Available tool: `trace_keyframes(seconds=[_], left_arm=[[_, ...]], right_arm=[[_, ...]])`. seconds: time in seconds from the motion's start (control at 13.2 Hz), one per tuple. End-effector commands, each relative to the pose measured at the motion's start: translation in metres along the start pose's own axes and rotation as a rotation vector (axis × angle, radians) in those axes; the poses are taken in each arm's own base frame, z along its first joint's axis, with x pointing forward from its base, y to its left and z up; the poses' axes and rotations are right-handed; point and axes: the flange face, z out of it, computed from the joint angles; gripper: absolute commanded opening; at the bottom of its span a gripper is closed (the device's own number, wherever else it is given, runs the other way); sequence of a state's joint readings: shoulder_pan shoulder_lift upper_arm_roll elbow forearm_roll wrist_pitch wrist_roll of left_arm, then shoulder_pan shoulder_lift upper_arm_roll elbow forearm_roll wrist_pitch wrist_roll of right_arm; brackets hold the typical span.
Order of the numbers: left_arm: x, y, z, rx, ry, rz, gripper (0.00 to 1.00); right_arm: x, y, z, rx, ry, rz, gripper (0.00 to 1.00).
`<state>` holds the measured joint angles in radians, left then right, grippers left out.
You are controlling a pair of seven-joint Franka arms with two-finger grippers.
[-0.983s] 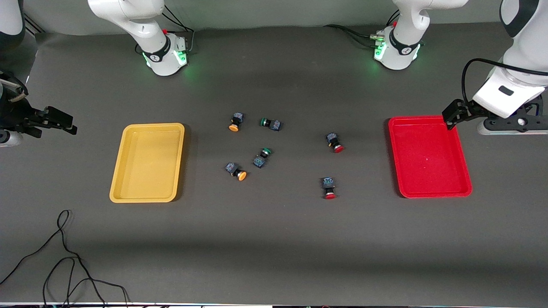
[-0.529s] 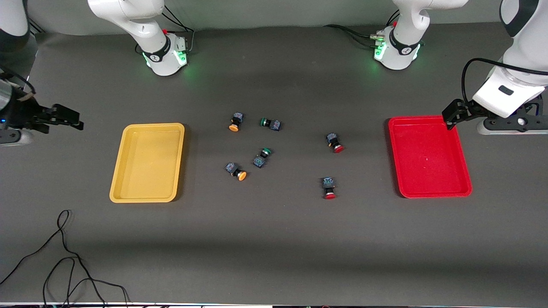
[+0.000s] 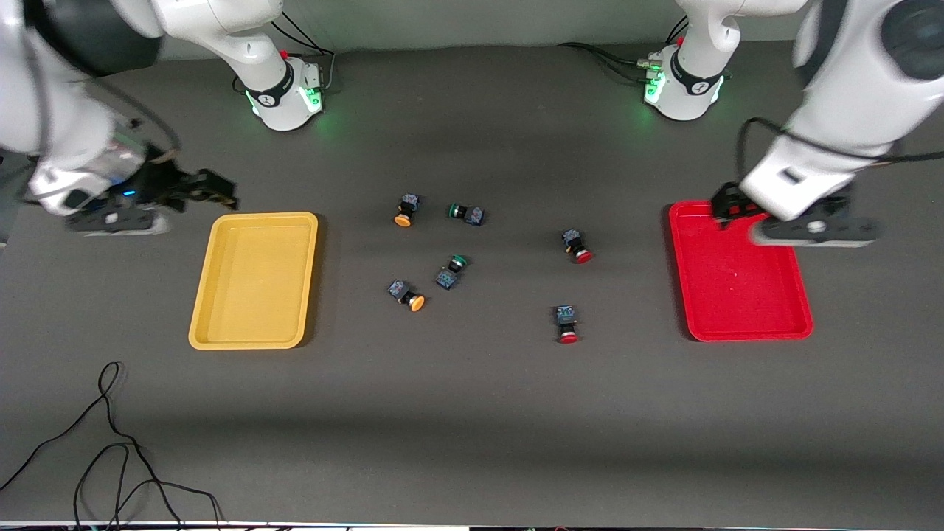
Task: Place red and yellow buttons in trays
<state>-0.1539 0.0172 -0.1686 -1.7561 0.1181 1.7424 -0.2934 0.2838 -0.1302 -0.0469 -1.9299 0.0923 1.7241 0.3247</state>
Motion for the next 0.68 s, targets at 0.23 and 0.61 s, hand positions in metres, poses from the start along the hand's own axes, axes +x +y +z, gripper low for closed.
trace_keyframes(seconds=[0.23, 0.61], left_arm=[[-0.028, 0.093, 0.079, -0.023, 0.025, -0.078, 1.0], [-0.049, 0.157, 0.178, -0.04, -0.027, -0.115, 1.0]], right_arm=[[-0.077, -0.129, 0.06, 0.022, 0.044, 0.191, 1.0], [-0.149, -0.217, 0.125, -0.095, 0.084, 0.241, 1.0]])
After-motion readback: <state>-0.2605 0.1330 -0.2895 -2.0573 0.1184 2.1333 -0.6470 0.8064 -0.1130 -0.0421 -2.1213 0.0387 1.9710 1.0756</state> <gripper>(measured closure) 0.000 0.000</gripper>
